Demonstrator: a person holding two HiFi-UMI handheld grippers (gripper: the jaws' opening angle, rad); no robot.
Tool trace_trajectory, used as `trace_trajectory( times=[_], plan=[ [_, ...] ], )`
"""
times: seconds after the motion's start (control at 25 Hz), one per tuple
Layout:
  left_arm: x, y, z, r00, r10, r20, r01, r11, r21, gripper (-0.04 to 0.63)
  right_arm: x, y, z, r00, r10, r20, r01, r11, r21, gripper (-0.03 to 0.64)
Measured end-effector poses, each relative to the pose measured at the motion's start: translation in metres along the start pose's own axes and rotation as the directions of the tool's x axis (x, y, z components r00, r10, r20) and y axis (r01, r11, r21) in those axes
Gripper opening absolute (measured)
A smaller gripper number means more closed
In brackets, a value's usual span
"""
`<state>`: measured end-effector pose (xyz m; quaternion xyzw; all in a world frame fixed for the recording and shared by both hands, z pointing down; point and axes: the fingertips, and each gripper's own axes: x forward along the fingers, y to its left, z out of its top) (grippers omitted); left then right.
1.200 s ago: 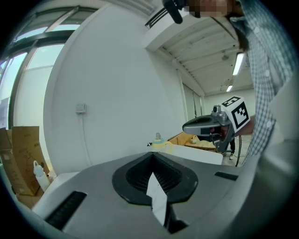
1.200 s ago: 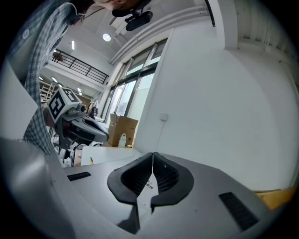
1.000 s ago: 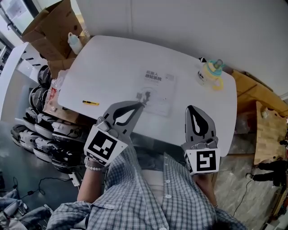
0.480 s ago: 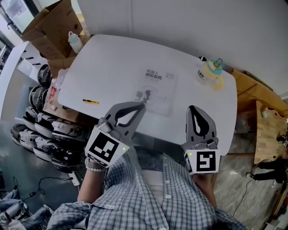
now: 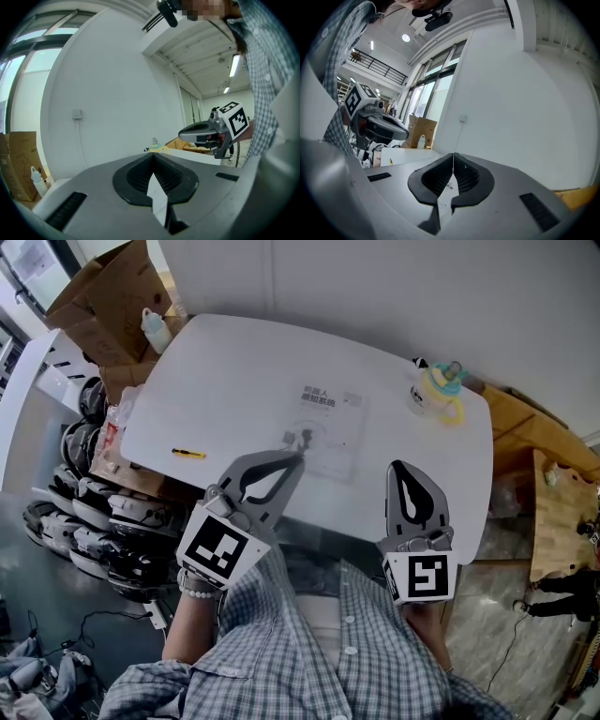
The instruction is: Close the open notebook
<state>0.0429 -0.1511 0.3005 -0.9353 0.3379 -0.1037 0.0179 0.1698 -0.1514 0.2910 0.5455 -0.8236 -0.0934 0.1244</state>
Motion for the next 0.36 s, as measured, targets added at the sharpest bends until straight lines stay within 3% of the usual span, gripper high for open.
trace_trajectory(
  times=[0.36],
  plan=[
    [0.0032, -0.0036, -0.0017, 1.000, -0.009, -0.017, 0.009, 1.000, 0.020, 0.008, 0.0008, 0.0005, -0.0030, 1.000, 0.009, -0.009, -0.009, 1.000, 0.002, 0.021]
  ],
)
